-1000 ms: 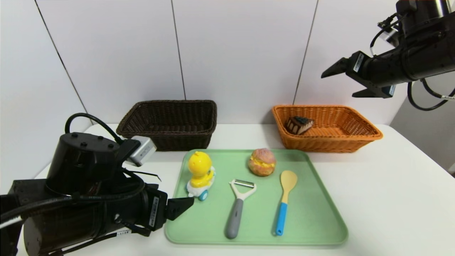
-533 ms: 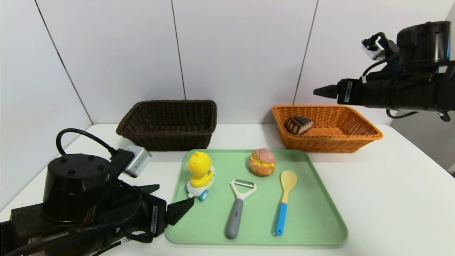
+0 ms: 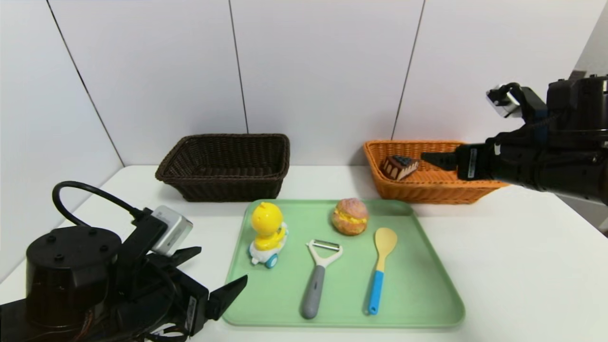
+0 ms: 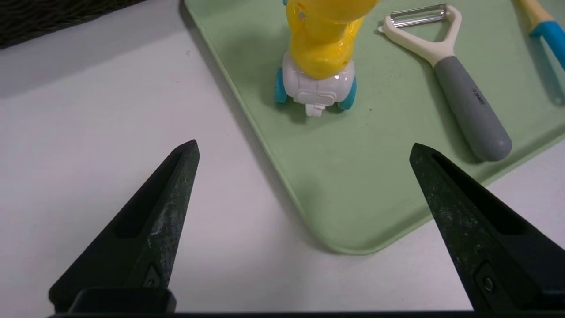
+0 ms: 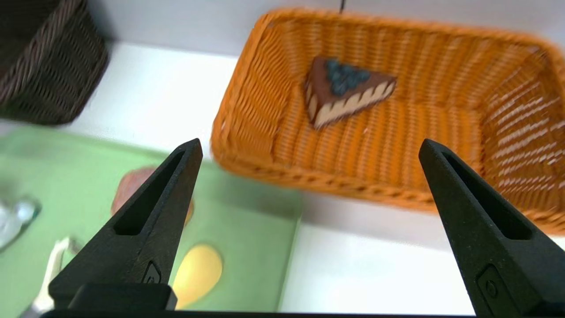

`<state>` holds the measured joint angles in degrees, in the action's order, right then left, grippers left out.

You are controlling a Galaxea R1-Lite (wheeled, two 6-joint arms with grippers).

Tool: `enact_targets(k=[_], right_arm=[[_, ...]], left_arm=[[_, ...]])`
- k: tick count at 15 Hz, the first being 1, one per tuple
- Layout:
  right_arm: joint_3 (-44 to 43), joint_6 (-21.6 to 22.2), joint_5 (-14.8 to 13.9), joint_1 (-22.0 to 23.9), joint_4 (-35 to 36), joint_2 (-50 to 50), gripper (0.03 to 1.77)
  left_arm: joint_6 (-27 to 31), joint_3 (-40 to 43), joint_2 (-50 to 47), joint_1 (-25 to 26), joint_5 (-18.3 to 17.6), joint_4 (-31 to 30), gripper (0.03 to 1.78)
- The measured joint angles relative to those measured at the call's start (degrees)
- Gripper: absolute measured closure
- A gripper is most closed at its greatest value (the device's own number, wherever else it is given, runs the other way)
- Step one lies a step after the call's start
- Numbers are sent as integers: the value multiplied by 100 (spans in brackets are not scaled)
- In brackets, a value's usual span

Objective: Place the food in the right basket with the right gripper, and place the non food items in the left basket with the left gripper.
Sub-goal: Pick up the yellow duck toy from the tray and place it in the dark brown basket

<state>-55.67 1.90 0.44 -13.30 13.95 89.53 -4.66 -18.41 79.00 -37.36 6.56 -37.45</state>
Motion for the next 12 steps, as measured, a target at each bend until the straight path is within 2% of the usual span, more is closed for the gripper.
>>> enact_targets(k=[2,6,8,10,12], right_arm=[[460,5,-90,-262,269,-133,10],[1390,-15,-532,-690,1799,-111,10],[1715,-11,-711,-747,2367,-34,10],[1937,0,-755,-764,2426,2,10],[2065,10,-774,-769,2433,13,10]], left_arm=[[139,2,-9,0,-2,-1,12],[141,-127,223,7,27,-12,12],[130,-154,408,10,188,-12,12],[144,-217,599,11,407,-17,12],[130,-276,717,11,449,-63,12]])
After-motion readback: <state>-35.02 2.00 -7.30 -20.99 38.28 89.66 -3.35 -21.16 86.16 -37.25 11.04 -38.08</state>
